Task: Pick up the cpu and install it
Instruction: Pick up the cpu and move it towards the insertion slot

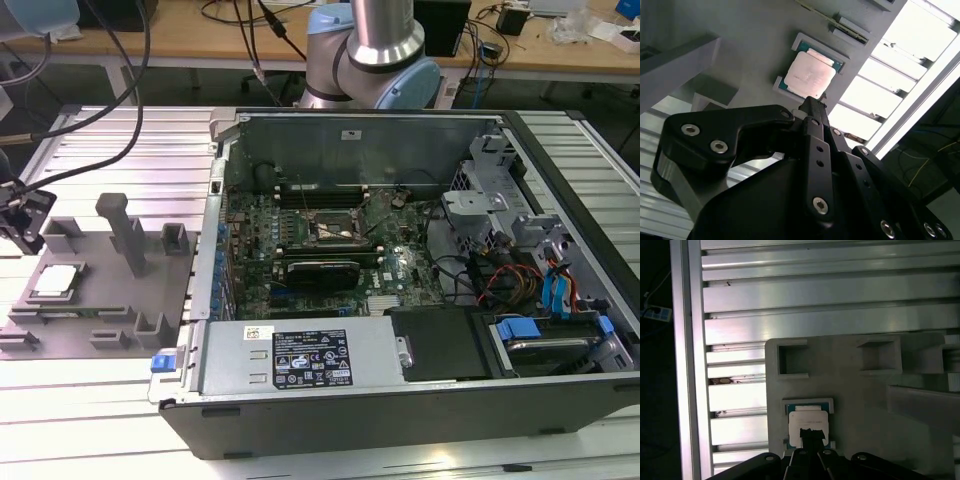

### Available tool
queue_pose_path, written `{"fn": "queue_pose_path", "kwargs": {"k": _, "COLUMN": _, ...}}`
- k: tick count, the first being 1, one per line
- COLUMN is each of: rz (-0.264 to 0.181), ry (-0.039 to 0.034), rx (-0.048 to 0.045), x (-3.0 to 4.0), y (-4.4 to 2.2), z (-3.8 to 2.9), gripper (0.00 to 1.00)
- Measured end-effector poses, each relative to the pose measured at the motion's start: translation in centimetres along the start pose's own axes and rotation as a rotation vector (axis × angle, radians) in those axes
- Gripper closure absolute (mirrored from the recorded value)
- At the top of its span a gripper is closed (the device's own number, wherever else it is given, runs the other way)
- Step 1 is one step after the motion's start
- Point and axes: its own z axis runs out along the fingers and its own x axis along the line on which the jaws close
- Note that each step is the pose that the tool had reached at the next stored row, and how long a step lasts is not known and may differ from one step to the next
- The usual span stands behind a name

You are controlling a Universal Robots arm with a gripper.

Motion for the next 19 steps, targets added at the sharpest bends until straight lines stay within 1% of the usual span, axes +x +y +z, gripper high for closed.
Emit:
{"fn": "queue_pose_path", "kwargs": {"k": 14, "rz": 0.000, "ry": -0.0001, "rx": -0.0001, "x": 0.02, "y": -0.04, "z": 0.94, "gripper": 0.89}}
{"fn": "queue_pose_path", "kwargs": {"k": 17, "rz": 0.000, "ry": -0.0001, "rx": -0.0001, "x": 0.03, "y": -0.07, "z": 1.28, "gripper": 0.89}}
{"fn": "queue_pose_path", "kwargs": {"k": 19, "rz": 0.000, "ry": -0.0001, "rx": -0.0001, "x": 0.03, "y": -0.11, "z": 1.63, "gripper": 0.89}}
